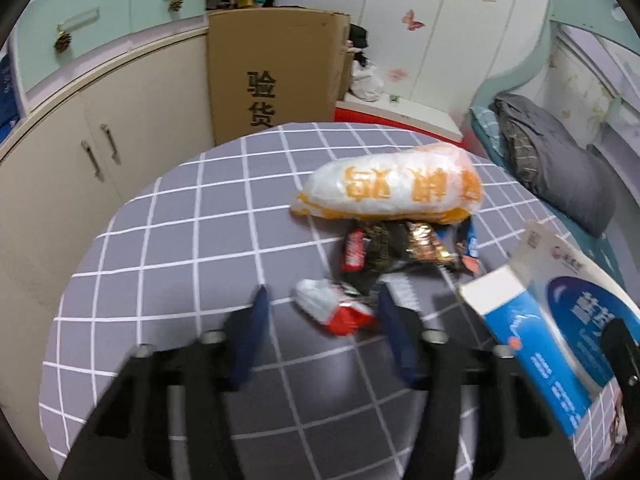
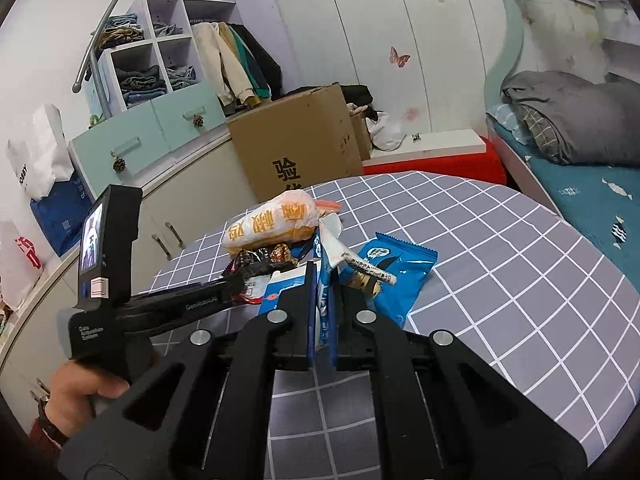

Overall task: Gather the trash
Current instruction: 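Grasp the red-and-white wrapper with the left tool while the right tool lifts the box, then carry both items over the bin and open the left tool to drop the wrapper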

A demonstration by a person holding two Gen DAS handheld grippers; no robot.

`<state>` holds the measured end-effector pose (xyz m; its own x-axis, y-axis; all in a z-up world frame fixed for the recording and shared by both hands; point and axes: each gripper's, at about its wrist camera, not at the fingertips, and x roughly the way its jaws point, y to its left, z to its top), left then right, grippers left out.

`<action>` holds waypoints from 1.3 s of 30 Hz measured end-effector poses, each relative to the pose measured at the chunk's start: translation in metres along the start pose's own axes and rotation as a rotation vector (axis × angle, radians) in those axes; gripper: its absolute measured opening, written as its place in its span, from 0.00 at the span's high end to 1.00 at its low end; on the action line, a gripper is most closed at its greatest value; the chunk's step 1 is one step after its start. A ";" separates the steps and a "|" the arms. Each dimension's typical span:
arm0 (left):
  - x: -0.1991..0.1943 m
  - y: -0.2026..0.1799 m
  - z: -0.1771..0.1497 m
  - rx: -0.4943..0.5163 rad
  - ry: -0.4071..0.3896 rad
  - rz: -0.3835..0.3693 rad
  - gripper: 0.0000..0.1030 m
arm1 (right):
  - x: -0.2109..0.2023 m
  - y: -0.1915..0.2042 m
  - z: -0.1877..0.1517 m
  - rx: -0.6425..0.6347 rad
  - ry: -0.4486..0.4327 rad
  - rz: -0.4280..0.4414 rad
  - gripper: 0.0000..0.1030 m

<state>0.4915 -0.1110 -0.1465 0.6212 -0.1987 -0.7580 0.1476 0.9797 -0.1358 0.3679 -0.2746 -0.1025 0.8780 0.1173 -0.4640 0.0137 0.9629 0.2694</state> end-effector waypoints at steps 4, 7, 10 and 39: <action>-0.007 0.000 -0.005 0.005 0.025 -0.033 0.71 | 0.000 0.002 -0.001 -0.004 -0.003 0.000 0.95; -0.013 0.006 -0.011 -0.022 0.048 -0.077 0.79 | -0.001 0.004 -0.001 -0.016 -0.011 0.001 0.95; -0.024 0.013 -0.020 -0.038 0.056 -0.103 0.81 | -0.003 0.007 -0.002 -0.037 -0.028 0.009 0.95; -0.211 0.286 -0.213 -0.301 -0.139 0.382 0.81 | -0.046 0.322 -0.154 -0.429 0.191 0.509 0.95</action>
<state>0.2389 0.2169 -0.1611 0.6873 0.1938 -0.7000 -0.3258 0.9436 -0.0587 0.2583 0.0678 -0.1242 0.6248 0.5831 -0.5192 -0.6027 0.7829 0.1540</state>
